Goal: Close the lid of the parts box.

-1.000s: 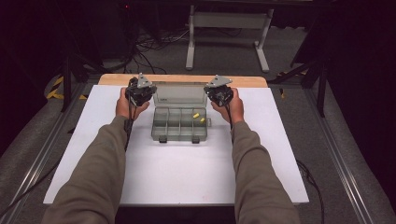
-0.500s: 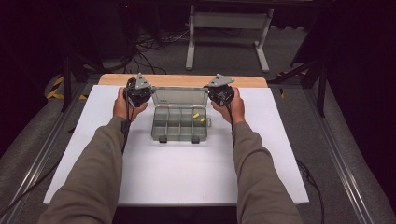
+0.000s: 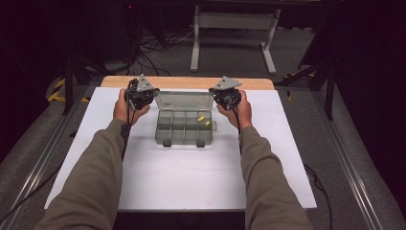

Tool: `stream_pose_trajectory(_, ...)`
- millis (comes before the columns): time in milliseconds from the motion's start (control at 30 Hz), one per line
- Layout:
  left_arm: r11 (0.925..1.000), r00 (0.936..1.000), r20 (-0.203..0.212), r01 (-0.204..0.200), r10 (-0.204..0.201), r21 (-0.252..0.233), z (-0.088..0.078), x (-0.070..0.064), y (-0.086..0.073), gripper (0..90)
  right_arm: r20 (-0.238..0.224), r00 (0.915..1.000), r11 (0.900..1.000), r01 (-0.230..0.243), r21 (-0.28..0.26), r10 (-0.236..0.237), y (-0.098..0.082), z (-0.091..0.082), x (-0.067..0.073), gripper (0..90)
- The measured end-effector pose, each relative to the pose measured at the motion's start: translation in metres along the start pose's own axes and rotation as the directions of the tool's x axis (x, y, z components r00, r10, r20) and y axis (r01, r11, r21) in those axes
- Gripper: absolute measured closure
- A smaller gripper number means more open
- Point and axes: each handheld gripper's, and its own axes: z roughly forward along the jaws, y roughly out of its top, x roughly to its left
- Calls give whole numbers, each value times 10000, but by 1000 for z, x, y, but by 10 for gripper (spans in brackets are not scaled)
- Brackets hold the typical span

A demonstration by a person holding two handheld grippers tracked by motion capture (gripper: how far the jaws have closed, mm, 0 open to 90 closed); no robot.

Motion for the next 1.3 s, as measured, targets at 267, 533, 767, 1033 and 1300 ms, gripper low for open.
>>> stream_pose_trajectory(267, 9996, 9997, 152, -215, 212, 191, -4, -4, -2, 893, -11, 9999, 9999, 133, 89, -133, 0, -7, 5, 900)
stream_pose_trajectory(533, 9985, 9982, 367, -487, 477, 268, -10, -9, -4, 890, -171, 9996, 9998, 217, 22, -216, -1, -16, 10, 900)
stream_pose_trajectory(767, 9962, 9960, 417, -806, 793, 318, -16, -13, -6, 890, -360, 9991, 9997, 217, -112, -221, -4, -23, 16, 900)
stream_pose_trajectory(1033, 9960, 9948, 560, -866, 852, 234, -22, -17, -7, 882, -437, 9984, 9993, 361, -117, -366, -5, -31, 22, 900)
stream_pose_trajectory(1300, 9890, 9863, 766, -1474, 1459, 146, -27, -31, -2, 878, -610, 9977, 9992, 274, -276, -291, -2, -41, 23, 900)
